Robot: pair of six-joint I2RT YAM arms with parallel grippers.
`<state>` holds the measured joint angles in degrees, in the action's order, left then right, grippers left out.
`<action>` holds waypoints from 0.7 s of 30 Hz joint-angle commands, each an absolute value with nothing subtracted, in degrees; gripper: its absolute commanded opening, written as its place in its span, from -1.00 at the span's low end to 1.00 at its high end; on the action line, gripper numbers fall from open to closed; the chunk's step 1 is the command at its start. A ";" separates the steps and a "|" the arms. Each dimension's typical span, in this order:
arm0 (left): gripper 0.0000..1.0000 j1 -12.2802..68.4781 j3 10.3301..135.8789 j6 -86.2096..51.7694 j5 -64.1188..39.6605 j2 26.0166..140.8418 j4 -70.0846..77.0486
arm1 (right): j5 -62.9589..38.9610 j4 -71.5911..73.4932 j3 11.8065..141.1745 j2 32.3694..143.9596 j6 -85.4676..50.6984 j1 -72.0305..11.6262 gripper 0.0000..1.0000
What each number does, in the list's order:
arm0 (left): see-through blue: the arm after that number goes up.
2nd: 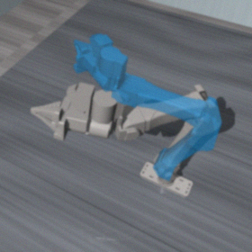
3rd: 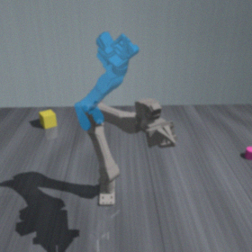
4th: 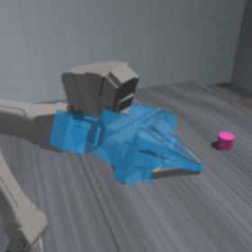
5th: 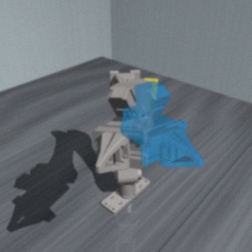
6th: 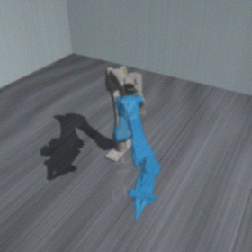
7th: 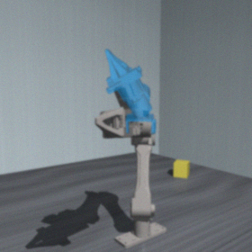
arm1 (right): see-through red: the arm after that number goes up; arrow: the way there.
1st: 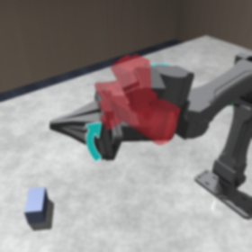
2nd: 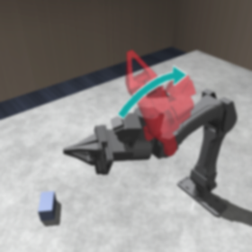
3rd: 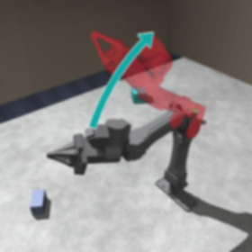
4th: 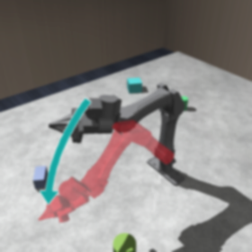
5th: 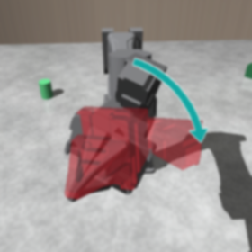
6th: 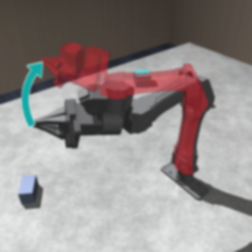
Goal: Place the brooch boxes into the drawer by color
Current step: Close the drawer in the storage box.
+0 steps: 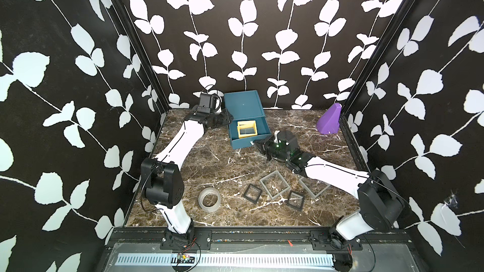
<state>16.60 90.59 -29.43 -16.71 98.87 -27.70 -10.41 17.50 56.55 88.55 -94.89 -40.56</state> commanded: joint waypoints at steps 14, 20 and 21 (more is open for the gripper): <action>-0.49 16.69 87.54 -29.19 -18.37 97.59 -27.95 | -5.39 16.17 66.73 95.68 -99.69 -39.75 -1.00; -0.50 16.70 87.97 -29.34 -18.61 97.61 -27.95 | -4.67 16.17 70.71 99.35 -99.42 -39.29 -1.00; -0.50 16.70 88.06 -29.35 -18.63 97.63 -27.95 | -4.46 16.21 71.31 99.86 -99.38 -39.16 -1.00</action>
<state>16.34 89.41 -29.80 -17.04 98.52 -25.98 -6.02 14.50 68.47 98.72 -95.04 -39.62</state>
